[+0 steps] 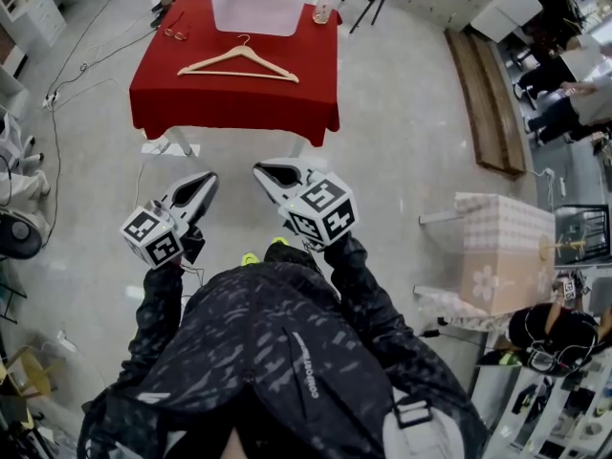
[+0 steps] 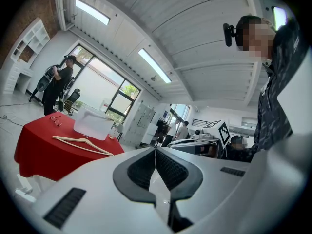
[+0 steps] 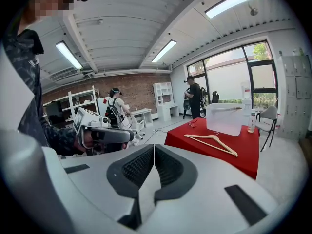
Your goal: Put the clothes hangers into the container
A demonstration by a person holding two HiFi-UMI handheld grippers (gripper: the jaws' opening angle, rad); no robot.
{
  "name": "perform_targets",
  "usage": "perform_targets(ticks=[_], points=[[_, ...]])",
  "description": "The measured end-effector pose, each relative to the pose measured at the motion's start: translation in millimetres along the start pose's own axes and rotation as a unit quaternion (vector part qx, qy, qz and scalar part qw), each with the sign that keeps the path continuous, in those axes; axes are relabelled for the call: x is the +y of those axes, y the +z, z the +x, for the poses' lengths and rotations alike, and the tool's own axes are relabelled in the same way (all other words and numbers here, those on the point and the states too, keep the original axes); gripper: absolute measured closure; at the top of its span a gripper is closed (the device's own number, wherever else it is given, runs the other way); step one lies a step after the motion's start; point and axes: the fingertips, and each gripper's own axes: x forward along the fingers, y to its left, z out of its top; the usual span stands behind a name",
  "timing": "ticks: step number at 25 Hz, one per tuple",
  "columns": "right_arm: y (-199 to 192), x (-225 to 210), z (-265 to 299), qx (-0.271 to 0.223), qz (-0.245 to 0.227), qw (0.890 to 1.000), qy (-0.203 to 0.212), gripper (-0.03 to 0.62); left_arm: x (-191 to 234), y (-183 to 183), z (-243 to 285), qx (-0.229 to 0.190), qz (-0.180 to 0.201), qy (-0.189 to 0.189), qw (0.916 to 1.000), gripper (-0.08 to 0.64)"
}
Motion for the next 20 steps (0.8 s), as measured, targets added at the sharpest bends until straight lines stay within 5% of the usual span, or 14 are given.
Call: perform_targets(ticks=[20], points=[[5, -71, 34, 0.008, 0.012, 1.0, 0.006, 0.574, 48, 9, 51, 0.006, -0.005, 0.024, 0.9997, 0.549]])
